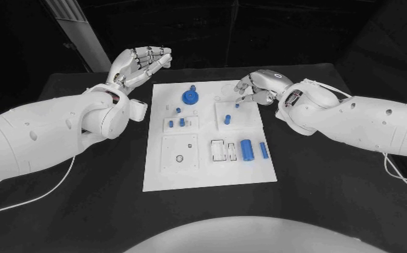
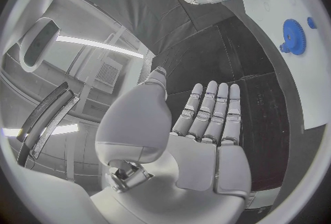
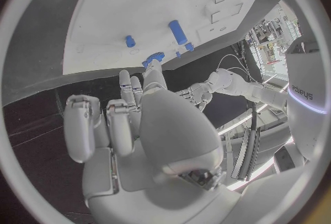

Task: Assemble the parts on the task board

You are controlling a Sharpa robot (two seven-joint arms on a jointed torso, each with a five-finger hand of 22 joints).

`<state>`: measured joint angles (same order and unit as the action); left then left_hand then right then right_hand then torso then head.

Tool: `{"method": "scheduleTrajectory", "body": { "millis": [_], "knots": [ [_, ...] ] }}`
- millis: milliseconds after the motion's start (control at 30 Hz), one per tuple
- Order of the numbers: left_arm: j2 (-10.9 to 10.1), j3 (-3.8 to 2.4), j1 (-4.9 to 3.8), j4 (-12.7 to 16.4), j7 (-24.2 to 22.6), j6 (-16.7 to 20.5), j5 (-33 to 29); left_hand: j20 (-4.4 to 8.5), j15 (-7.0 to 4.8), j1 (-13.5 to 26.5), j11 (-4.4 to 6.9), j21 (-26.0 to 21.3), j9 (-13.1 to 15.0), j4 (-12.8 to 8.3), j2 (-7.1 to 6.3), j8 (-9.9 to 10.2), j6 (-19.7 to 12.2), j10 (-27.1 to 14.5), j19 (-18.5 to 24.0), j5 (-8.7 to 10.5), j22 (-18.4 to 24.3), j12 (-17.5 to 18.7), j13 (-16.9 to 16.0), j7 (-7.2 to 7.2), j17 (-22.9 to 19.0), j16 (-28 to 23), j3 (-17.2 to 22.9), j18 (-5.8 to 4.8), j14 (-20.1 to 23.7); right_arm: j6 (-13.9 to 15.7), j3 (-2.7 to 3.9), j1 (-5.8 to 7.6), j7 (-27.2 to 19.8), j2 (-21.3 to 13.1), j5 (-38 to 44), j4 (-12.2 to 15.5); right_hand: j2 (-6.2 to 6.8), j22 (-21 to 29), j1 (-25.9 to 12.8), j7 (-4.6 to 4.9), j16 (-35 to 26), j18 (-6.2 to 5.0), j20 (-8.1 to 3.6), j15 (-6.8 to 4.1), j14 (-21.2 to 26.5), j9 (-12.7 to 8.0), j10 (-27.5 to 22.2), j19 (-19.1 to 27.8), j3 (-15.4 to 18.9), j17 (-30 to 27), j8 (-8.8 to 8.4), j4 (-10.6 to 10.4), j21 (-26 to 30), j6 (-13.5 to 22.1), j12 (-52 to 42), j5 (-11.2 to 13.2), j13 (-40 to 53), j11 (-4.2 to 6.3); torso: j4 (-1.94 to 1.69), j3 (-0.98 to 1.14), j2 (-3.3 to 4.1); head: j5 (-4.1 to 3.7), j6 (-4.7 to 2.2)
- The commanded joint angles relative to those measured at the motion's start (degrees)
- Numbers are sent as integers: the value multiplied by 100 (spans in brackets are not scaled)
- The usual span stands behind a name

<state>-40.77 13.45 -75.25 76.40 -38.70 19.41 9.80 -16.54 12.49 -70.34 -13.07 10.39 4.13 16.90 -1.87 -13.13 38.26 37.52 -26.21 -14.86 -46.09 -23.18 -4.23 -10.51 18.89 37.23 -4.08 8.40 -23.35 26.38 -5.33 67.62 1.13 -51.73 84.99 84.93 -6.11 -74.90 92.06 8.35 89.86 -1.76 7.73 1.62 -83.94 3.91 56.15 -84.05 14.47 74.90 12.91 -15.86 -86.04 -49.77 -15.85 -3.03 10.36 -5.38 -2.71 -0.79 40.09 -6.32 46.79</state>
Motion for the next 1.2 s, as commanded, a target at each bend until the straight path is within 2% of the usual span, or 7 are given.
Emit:
{"method": "scheduleTrajectory", "body": {
  "millis": [33,300,500,667,767,1067,1200],
  "knots": [
    [-8,-4,-5,12,-1157,-213,-166,-6,-4,-9,1,-25,8,-9,70,-51,-58,-56,-39,29,23,-58,-8,-469,-40,45,10,-95,58,-422,3,5,260,38,467,1,3,-1256,64,-14,14,52,-48,-52,-606,-2,94,-371,0,1510,-41,-45,19,-64,59,35,-81,11,-4,4,-2,19,0],
    [-18,-4,-5,16,-1111,-242,-170,-5,-4,-61,-1,-54,12,-14,145,-149,-116,-114,-98,34,76,-180,-9,-472,-133,133,-7,-93,77,-695,3,1,566,116,693,-26,17,-1256,161,-47,14,53,-93,-96,-606,-7,228,-372,10,1510,-130,-45,20,-144,214,35,-267,46,0,2,0,22,-41],
    [-17,-4,-5,33,-1093,-258,-170,-4,-7,-133,0,-75,14,-16,205,-252,-178,-167,-159,-35,124,-307,-7,-473,-231,233,-39,-88,78,-815,3,-1,752,171,750,-69,-3,-1248,206,-43,14,50,-103,-102,-606,-6,267,-366,-1,1510,-162,-42,33,-178,274,34,-337,49,6,1,-2,28,-55],
    [-19,-4,-5,39,-1087,-258,-170,-3,-11,-160,0,-81,14,-16,227,-302,-204,-198,-190,-84,143,-361,-3,-472,-277,281,-59,-84,71,-898,3,-1,868,225,801,-75,-32,-1260,330,-59,14,56,-113,-113,-606,-6,313,-376,-39,1510,-201,-24,15,-223,355,34,-428,60,6,6,1,48,-6],
    [-18,-4,-5,40,-1077,-260,-171,-2,-12,-174,0,-82,14,-17,243,-321,-214,-208,-202,-98,150,-382,-1,-472,-295,299,-64,-82,69,-952,3,-1,948,246,833,-76,-43,-1263,366,-70,14,58,-120,-121,-606,-3,334,-379,-46,1510,-212,-29,10,-258,390,35,-469,69,-6,3,2,36,-8],
    [-30,-4,-5,41,-1039,-254,-171,-2,-14,-212,1,-93,14,-18,279,-378,-242,-233,-226,-132,173,-447,2,-472,-350,349,-85,-81,68,-1090,3,-2,1074,294,1046,-62,-111,-1262,433,-105,14,57,-141,-145,-606,10,484,-378,-66,1510,-213,-59,13,-416,448,34,-569,97,8,2,-1,47,30],
    [-28,-4,-5,41,-1030,-259,-171,-2,-14,-227,2,-96,14,-18,293,-398,-253,-244,-234,-144,180,-469,4,-472,-370,367,-92,-80,68,-1182,3,-2,1127,321,1067,-66,-125,-1261,445,-125,14,56,-154,-161,-606,13,569,-377,-59,1510,-213,-63,17,-487,468,34,-610,115,-1,2,1,47,30]
  ]
}}
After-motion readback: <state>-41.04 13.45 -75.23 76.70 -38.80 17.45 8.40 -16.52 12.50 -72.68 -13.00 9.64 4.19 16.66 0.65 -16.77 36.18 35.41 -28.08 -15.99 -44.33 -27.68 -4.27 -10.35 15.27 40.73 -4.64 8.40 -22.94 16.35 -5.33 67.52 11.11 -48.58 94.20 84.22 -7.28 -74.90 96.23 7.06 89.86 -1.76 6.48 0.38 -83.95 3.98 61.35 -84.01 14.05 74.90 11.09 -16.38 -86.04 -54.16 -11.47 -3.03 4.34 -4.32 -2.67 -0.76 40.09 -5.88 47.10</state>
